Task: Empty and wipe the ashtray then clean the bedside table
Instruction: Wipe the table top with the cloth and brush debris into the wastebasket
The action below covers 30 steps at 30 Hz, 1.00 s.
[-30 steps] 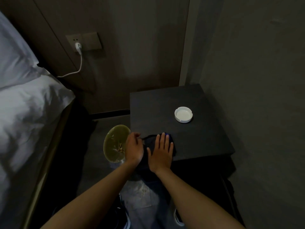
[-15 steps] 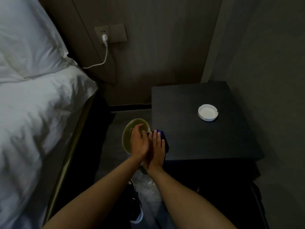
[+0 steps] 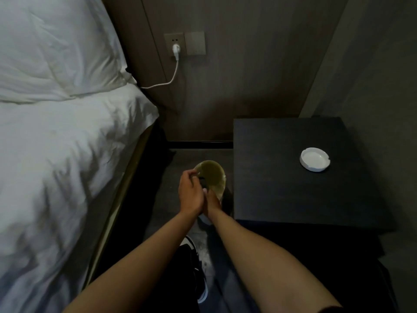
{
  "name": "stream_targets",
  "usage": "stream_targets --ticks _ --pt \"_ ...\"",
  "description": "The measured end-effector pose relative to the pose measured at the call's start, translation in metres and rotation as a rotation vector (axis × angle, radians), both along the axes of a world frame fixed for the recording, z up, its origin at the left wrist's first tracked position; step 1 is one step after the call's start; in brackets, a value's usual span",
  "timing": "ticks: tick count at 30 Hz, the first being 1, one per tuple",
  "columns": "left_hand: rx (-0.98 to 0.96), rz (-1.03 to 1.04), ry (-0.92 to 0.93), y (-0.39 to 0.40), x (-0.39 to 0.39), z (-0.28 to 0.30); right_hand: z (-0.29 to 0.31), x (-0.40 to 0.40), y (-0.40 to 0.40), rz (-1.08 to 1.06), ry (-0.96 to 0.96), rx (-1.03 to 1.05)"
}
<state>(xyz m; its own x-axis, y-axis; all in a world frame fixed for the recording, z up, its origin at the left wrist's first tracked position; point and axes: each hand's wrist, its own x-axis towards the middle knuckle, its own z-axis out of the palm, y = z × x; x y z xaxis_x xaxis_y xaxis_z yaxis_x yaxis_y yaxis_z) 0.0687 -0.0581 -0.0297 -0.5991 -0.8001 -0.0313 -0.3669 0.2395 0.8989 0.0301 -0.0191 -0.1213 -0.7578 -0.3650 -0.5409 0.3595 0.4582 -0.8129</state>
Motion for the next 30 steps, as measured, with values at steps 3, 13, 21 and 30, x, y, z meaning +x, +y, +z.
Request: stream_targets --ticks 3,13,21,30 --pt "0.042 0.009 -0.026 -0.01 0.005 -0.007 0.03 -0.004 -0.005 -0.15 -0.211 -0.119" --pt "0.164 0.042 -0.092 -0.019 0.014 -0.021 0.086 -0.052 -0.018 -0.267 -0.075 -0.233" --pt "0.207 0.001 -0.138 -0.03 0.021 -0.023 0.06 -0.046 -0.015 -0.238 -0.224 -0.195" --pt "0.426 -0.087 -0.291 -0.038 0.012 -0.029 0.075 -0.042 -0.007 -0.403 -0.437 -0.414"
